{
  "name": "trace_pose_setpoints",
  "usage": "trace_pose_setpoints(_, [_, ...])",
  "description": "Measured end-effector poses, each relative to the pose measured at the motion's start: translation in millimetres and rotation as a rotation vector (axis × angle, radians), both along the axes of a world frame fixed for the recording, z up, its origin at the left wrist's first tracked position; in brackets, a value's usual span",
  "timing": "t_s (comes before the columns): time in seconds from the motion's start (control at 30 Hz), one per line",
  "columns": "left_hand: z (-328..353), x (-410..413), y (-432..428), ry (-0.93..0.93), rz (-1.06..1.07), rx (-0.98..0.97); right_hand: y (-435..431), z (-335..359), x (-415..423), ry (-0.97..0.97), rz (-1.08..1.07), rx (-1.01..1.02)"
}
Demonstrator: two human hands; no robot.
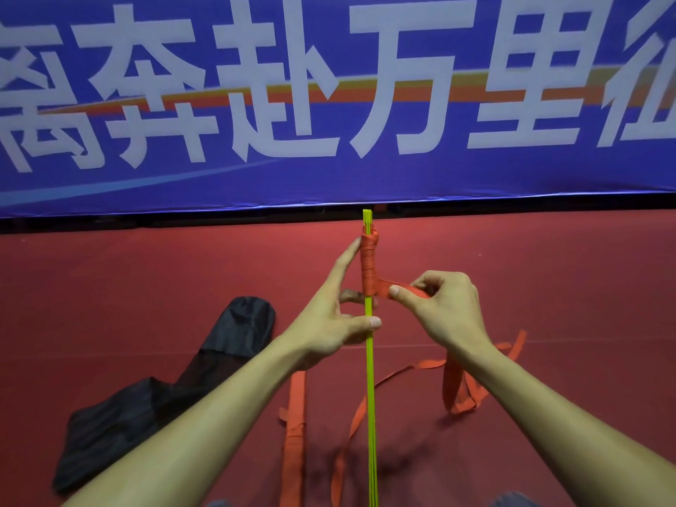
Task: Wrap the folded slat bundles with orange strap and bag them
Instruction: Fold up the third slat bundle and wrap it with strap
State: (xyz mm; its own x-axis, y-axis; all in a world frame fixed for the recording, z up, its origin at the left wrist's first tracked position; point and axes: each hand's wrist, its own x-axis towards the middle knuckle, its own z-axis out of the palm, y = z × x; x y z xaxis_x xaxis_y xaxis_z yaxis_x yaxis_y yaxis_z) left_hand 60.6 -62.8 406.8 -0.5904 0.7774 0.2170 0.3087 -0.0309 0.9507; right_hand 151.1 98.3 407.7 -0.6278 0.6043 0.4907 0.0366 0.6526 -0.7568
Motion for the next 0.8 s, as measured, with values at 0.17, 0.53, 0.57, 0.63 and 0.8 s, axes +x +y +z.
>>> trace_pose_setpoints(0.17, [-4, 2, 8, 0.15, 0.153, -0.015, -11, 5, 0, 0.043, 0.038, 0.058])
trace_pose_setpoints(0.53, [-5, 4, 15, 0.133, 0.245, 0.008, -22, 5, -2, 0.046, 0.0, 0.065])
trace_pose_setpoints(0.57, [-3, 5, 14, 0.126, 0.201, -0.001, -21, 5, -1, 0.045, -0.003, 0.061])
trace_pose_setpoints(0.63, [1, 6, 11, 0.081, 0.095, -0.045, -17, 4, 0, 0.046, -0.013, 0.039])
trace_pose_setpoints(0.8, [4, 2, -1, 0.013, -0.168, -0.079, -10, 4, 4, 0.04, 0.003, 0.01])
